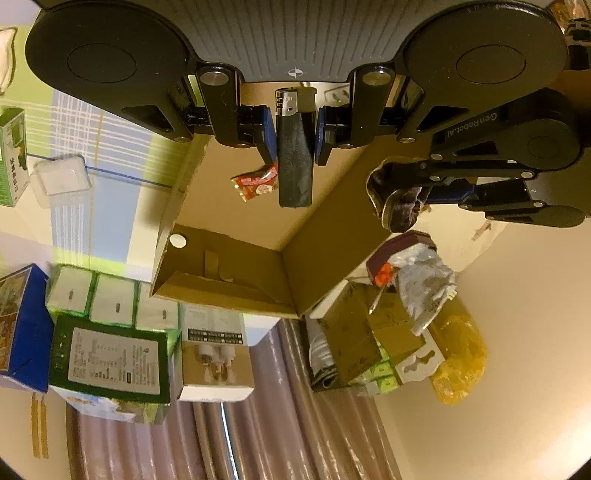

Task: Organize objects
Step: 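Carry the scrunchie with the left tool while the right tool carries the lighter to the box, then open the left tool into the box while the right tool releases the lighter inside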

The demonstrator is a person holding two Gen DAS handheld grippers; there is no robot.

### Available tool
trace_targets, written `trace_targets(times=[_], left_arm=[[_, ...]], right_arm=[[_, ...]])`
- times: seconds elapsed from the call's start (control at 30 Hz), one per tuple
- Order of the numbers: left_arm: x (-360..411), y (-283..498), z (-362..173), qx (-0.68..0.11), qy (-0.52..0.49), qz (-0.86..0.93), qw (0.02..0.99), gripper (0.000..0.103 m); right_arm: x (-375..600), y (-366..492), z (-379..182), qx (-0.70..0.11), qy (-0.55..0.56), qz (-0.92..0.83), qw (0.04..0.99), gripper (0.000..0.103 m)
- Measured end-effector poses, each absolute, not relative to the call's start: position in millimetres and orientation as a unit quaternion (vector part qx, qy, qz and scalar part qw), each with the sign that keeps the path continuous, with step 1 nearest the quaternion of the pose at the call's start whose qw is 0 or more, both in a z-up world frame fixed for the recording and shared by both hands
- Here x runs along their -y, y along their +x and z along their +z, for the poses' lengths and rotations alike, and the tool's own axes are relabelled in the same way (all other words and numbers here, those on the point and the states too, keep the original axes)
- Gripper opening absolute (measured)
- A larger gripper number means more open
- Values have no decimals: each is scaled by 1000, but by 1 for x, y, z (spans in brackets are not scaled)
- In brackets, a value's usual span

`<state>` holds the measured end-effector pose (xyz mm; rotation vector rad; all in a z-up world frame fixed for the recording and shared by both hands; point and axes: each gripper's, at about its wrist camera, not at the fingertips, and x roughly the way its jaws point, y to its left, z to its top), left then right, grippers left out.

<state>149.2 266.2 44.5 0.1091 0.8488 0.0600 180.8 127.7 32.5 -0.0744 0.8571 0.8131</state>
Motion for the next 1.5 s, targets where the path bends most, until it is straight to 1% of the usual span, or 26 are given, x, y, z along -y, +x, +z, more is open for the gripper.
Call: trace_targets(times=[0.43, 0.53, 0.57, 1.0, 1.1, 1.17, 1.3, 1.5], left_arm=[[-272, 167, 29, -424, 56, 25, 903, 18], [-273, 170, 27, -422, 49, 24, 905, 31], [-274, 170, 26, -422, 48, 24, 905, 37], [-276, 164, 28, -419, 53, 36, 906, 37], [-278, 160, 30, -417, 51, 38, 907, 37], [-279, 156, 31, -416, 48, 39, 907, 38], [-280, 145, 35, -411, 44, 43, 910, 40], [-274, 128, 44, -403, 36, 42, 914, 41]], right_arm=[[-133, 194, 11, -420, -41, 378, 824, 19], [-133, 196, 9, -422, -41, 378, 823, 19], [-132, 197, 9, -422, -41, 377, 824, 19], [-129, 199, 9, -420, -33, 379, 824, 19], [-129, 199, 11, -407, -24, 387, 827, 19], [-126, 199, 12, -397, -18, 390, 831, 21], [-118, 198, 18, -391, -10, 388, 835, 22], [-93, 190, 31, -386, 9, 377, 842, 23]])
